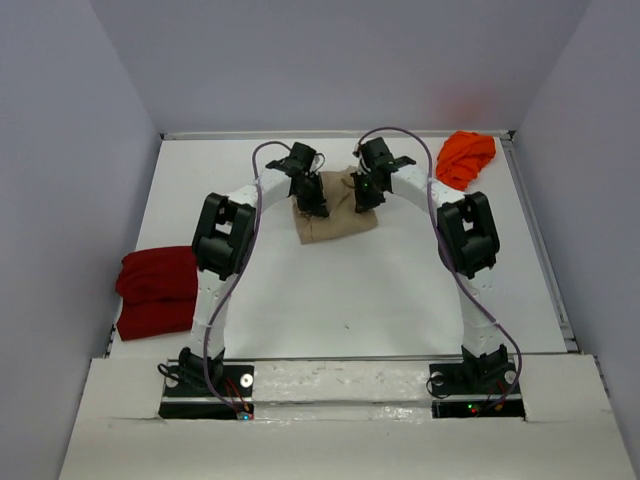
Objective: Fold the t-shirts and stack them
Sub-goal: Fold the long partially folded tshirt into a neat square
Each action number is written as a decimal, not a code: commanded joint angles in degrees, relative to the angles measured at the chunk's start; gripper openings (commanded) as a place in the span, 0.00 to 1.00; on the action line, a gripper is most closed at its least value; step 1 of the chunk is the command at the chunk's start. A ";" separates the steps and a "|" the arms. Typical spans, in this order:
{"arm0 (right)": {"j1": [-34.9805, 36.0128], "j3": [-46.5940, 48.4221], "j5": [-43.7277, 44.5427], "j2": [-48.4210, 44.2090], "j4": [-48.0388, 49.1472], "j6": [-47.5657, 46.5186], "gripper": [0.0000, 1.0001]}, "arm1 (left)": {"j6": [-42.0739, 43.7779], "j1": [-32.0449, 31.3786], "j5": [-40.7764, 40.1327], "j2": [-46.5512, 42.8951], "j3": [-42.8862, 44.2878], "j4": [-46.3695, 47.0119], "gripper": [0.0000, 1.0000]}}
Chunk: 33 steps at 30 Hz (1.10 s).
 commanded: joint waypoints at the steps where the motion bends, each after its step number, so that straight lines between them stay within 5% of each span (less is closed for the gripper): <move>1: 0.95 -4.20 -0.64 -3.91 0.41 1.15 0.00 | -1.48 -1.62 2.34 -3.60 -7.60 -0.99 0.00; 15: 11.23 -33.73 4.45 -26.06 3.93 11.07 0.00 | -8.60 -9.96 3.05 -32.86 -42.06 7.63 0.00; 18: 15.70 -39.80 7.09 -32.03 5.33 13.28 0.00 | -9.66 -10.41 0.95 -38.32 -43.04 7.46 0.00; 24: 17.13 -36.31 15.08 -37.84 0.96 12.05 0.00 | -8.08 -10.67 -4.14 -40.70 -36.38 3.42 0.00; 33: 17.13 -26.90 18.87 -30.30 -2.05 8.27 0.00 | -5.88 -10.58 -6.35 -39.03 -30.12 0.07 0.00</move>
